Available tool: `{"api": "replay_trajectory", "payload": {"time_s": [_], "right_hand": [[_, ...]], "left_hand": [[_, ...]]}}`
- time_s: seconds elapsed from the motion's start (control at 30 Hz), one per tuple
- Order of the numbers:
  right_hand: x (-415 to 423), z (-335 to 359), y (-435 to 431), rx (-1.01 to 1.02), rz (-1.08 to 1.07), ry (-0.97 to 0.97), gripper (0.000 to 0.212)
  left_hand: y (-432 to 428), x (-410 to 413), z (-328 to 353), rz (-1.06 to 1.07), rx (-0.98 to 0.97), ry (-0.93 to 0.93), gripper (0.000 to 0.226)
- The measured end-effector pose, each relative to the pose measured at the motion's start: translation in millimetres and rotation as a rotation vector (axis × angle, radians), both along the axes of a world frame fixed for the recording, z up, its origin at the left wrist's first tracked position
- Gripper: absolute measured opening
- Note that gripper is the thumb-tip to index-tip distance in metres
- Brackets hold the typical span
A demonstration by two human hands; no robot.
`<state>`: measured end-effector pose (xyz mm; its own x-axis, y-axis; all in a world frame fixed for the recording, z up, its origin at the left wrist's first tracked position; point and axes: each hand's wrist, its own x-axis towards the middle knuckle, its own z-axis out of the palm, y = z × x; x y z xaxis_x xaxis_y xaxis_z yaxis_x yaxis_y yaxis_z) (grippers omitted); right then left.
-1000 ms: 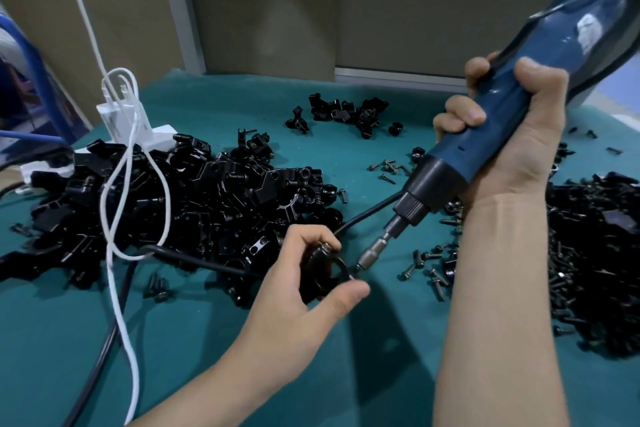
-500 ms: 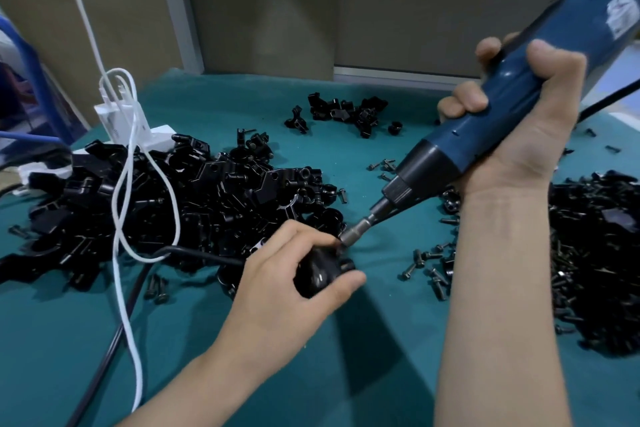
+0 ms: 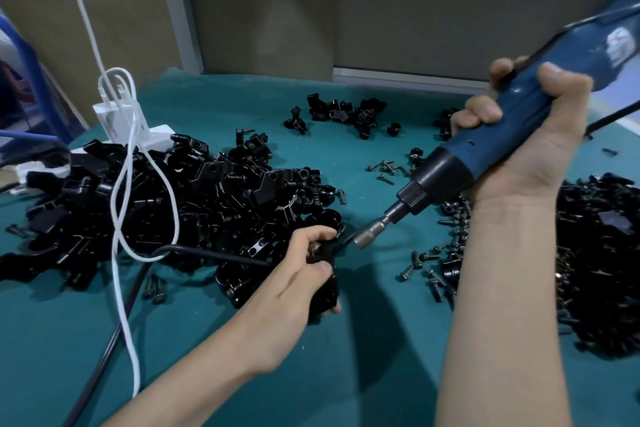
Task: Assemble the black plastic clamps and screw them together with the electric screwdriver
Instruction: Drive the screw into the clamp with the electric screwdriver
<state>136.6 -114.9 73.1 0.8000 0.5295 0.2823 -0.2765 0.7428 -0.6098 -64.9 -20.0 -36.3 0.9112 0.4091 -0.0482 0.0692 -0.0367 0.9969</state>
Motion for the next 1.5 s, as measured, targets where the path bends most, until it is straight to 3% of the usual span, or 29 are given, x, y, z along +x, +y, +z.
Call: {"api": "replay_trajectory", "payload": {"time_s": [0.17,0.4,0.47,0.6,0.67,0.97,1.27,1.4,1.5], "right_hand": [[-7,-1,2,0.059,-0.079,0.008,0.009],[-5,-2,7,0.101,-0.044,0.084,0.014],[-6,-4,11,0.068,-0.038,0.110,0.014],[-9,-7,23,0.007,-0.022,0.172,0.013],[-11,-8,32,-0.006,-0.022,0.207,0.012],[-16,-12,48,-0.056,-0.095,0.267,0.011],[-25,-7,51,-0.158,-0.137,0.280,0.012],[-24,-7,50,-0.412,-0.192,0.188,0.016],[-23,-12,50,-0.458,-0.225,0.167,0.017]], "left_hand": [[2,4,3,0.062,-0.127,-0.098,0.048],[-2,4,6,0.076,-0.138,-0.179,0.032],[-2,4,8,0.129,-0.072,-0.162,0.030],[-1,2,7,0.321,0.331,-0.093,0.027],[0,2,6,0.400,0.416,-0.096,0.026],[2,3,4,0.542,0.312,-0.090,0.022],[5,3,1,0.557,0.429,-0.108,0.018],[4,3,0,0.559,0.478,-0.093,0.021],[4,2,0,0.572,0.523,-0.076,0.022]]}}
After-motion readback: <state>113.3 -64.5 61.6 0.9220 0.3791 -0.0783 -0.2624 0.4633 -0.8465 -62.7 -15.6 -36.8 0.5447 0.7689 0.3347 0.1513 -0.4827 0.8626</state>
